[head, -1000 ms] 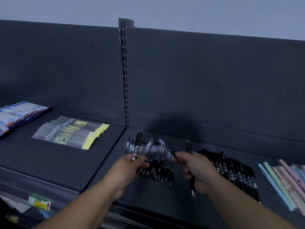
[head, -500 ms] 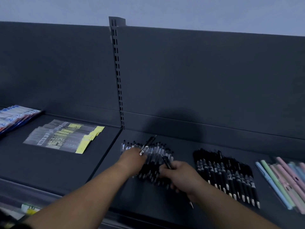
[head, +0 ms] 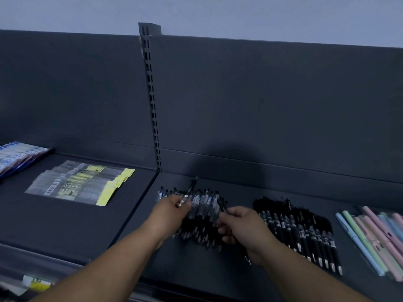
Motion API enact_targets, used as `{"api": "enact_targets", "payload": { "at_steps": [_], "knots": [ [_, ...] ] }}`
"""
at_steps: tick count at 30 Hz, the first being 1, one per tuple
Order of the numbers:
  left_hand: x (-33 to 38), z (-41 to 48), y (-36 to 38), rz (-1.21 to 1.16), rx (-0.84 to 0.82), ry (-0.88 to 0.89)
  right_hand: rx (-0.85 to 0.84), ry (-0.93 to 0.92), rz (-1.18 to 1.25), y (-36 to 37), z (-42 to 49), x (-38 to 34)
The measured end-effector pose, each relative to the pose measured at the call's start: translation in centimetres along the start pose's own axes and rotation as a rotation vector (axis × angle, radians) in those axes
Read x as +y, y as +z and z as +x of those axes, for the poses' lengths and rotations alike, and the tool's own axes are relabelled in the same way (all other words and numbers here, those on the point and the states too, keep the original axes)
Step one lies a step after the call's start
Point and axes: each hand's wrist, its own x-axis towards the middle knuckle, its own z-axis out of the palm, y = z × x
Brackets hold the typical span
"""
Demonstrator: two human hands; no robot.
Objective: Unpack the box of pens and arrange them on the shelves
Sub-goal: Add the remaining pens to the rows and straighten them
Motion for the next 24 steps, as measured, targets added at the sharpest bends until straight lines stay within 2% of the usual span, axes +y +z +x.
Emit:
{"api": "enact_targets", "payload": {
  "at_steps": [5,9,14,18,24],
  "knots": [
    [1.3,-1.8,2.2,-0.102,-0.114,0.042,0.159,-0.107,0.052,-1.3,-0.1,-1.1],
    [2.6,-3.3,5.0,-0.126,-0.22,0.091,0.188,-0.084,0.145,-3.3,-0.3,-1.2],
    [4.1,-3.9,8.6,0.087,-0.219,0.25,0.07,-0.037,0.205,-6.1,-1.7,-0.9],
    [5.7,-4.0,11.9,0.086,-0.293,0.3,0.106,-0.023,0.238,-10.2,-1.9,-0.9],
    [6.4,-3.0,17.0,0.261,-0.25,0.343,0.21,0.047,0.311,-17.3,-1.4,-0.3]
  ]
}}
